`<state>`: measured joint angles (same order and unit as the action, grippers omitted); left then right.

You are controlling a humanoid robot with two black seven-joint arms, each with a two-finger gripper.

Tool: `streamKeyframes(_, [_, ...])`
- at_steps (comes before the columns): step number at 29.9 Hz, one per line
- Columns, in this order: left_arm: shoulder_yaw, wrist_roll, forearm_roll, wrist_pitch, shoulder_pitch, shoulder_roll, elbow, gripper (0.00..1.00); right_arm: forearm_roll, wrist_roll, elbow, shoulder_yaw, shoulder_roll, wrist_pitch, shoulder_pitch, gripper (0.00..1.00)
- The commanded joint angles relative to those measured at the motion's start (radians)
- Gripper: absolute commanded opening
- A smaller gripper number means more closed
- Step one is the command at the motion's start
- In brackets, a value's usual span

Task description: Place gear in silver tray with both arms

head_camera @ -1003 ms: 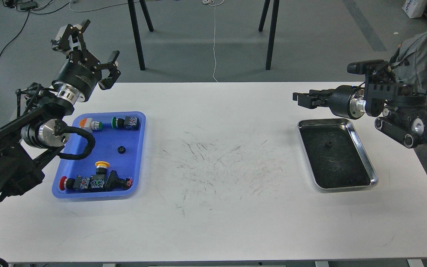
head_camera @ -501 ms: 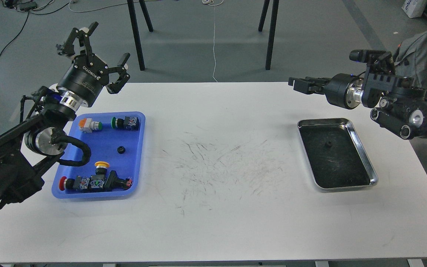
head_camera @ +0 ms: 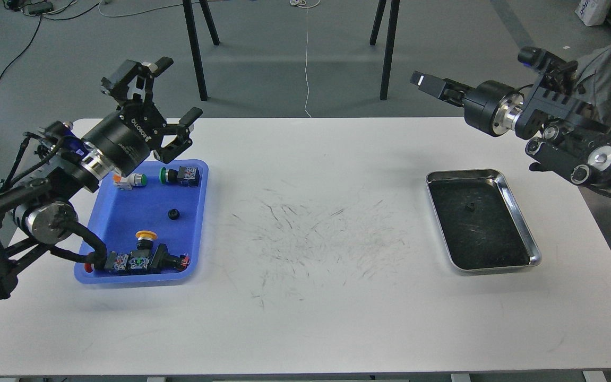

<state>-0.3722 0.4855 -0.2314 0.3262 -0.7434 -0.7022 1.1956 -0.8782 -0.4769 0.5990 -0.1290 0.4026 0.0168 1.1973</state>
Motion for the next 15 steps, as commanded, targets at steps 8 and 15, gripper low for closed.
streamKeyframes(8, [0.114,0.003,-0.276,-0.231,-0.002,-0.066,0.104,1.00,0.214,0.003,0.058,0.186,-0.002,-0.032,-0.050,0.85])
streamKeyframes(15, [0.137,0.003,-0.293,-0.395,0.012,-0.060,0.094,1.00,0.450,0.003,0.062,0.209,0.005,-0.034,-0.067,0.92])
